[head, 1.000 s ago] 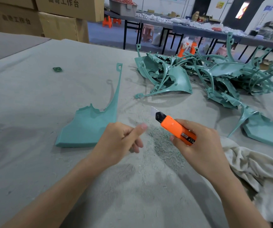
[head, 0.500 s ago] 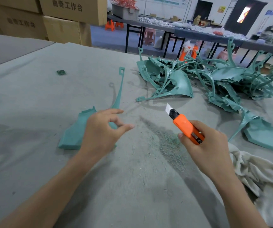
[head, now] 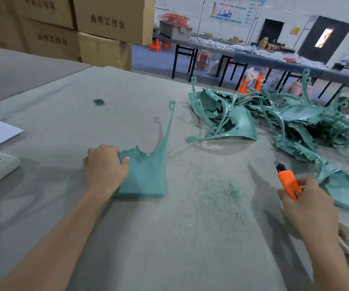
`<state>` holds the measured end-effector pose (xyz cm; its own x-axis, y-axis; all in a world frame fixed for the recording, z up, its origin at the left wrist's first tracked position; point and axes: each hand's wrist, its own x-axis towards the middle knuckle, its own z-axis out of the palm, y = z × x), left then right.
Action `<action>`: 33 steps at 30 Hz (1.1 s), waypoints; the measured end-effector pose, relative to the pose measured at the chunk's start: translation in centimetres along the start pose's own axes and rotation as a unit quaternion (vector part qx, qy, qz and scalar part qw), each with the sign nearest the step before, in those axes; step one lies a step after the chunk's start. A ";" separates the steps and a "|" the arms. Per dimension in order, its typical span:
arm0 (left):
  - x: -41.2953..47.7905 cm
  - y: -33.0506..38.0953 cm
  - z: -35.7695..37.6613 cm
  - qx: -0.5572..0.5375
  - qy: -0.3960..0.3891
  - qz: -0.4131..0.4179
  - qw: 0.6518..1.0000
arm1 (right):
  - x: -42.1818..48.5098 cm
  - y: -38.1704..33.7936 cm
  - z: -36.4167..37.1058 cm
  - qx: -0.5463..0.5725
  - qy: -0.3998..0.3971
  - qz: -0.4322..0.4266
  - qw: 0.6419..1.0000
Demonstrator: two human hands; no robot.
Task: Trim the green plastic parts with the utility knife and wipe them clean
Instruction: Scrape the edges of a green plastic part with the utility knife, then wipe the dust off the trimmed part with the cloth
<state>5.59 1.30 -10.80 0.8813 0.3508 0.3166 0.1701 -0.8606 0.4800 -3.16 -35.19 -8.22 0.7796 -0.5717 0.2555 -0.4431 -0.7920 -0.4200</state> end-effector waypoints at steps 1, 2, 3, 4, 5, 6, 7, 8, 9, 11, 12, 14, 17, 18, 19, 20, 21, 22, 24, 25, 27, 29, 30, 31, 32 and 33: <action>0.1 -0.1 0.0 -0.047 0.007 -0.010 0.999 | -0.1 -0.1 0.0 0.001 -0.003 0.002 1.000; 0.3 -0.2 -0.1 -0.106 0.011 -0.025 0.994 | -0.1 -0.1 0.1 0.002 -0.007 0.005 1.000; 0.4 -0.3 -0.1 -0.166 0.014 -0.040 0.985 | -0.1 -0.2 0.1 0.003 -0.010 0.010 1.000; 0.5 -0.3 -0.3 -0.222 0.013 -0.051 0.974 | -0.1 -0.2 0.1 0.004 -0.012 0.014 1.000; 0.7 -0.1 -0.4 -0.273 0.009 -0.058 0.960 | -0.1 -0.2 0.0 0.005 -0.011 0.017 1.000; 0.8 0.1 -0.5 -0.323 0.003 -0.061 0.944 | -0.1 -0.2 0.0 0.006 -0.011 0.019 1.000; 0.8 0.4 -0.7 -0.369 -0.003 -0.064 0.927 | -0.1 -0.2 0.1 0.007 -0.011 0.022 1.000; 0.8 0.7 -0.8 -0.408 -0.009 -0.068 0.911 | -0.1 -0.3 0.1 0.009 -0.014 0.024 1.000; 0.6 1.0 -0.8 -0.443 -0.015 -0.075 0.893 | 0.0 -0.3 0.1 0.009 -0.016 0.024 1.000; 0.0 1.9 -0.9 -0.502 -0.031 -0.098 0.859 | 0.0 -0.3 0.0 0.003 -0.020 0.025 0.999; -0.3 2.3 -0.8 -0.526 -0.041 -0.111 0.842 | 0.0 -0.4 -0.1 0.002 -0.021 0.026 0.999; -1.0 3.2 -0.9 -0.572 -0.061 -0.138 0.806 | -0.1 -0.5 -0.2 0.005 -0.027 0.017 0.999; -2.1 4.3 -1.4 -0.629 -0.115 -0.165 0.751 | -0.5 -0.7 -0.1 -0.011 -0.065 -0.020 0.998; -2.4 4.5 -1.6 -0.645 -0.150 -0.165 0.731 | -0.7 -1.0 0.0 -0.032 -0.080 -0.034 0.996; -2.8 4.7 -1.9 -0.658 -0.191 -0.161 0.710 | -0.8 -1.2 0.1 -0.053 -0.088 -0.045 0.994; -3.1 4.8 -2.1 -0.667 -0.234 -0.156 0.690 | -1.0 -1.5 0.1 -0.072 -0.090 -0.053 0.992; -3.4 4.8 -2.1 -0.673 -0.275 -0.152 0.670 | -1.1 -1.7 0.0 -0.089 -0.084 -0.055 0.991; -3.7 4.7 -2.1 -0.679 -0.318 -0.146 0.646 | -1.2 -2.0 -0.2 -0.104 -0.074 -0.057 0.990; -4.1 4.6 -1.8 -0.698 -0.395 -0.129 0.583 | -1.2 -2.0 -1.0 -0.089 -0.051 -0.059 0.993; -4.3 4.6 -1.6 -0.704 -0.421 -0.118 0.559 | -0.9 -1.9 -1.7 -0.081 -0.038 -0.059 0.994; -4.5 4.5 -1.1 -0.704 -0.439 -0.103 0.550 | -0.1 -0.7 -3.4 -0.117 -0.043 -0.056 0.991; -4.6 4.7 -0.8 -0.690 -0.434 -0.091 0.572 | 0.4 1.3 -5.5 -0.216 -0.125 -0.026 0.968; -4.6 4.8 -0.7 -0.685 -0.433 -0.087 0.580 | 0.5 2.6 -6.4 -0.248 -0.175 -0.001 0.953; -4.7 4.9 -0.6 -0.680 -0.432 -0.088 0.586 | 0.3 3.8 -7.1 -0.267 -0.210 0.019 0.940; -4.7 5.0 -0.6 -0.677 -0.431 -0.093 0.589 | -0.3 5.1 -7.3 -0.280 -0.228 0.040 0.932; -4.7 5.2 -0.5 -0.679 -0.428 -0.103 0.588 | -1.3 5.9 -7.3 -0.294 -0.242 0.042 0.924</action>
<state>2.11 -4.60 -9.39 0.9015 -0.4180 -0.1120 0.3161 0.4594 0.8301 -10.03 -40.70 -4.70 0.7745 -0.5869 -0.2362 -0.5644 -0.8096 0.1610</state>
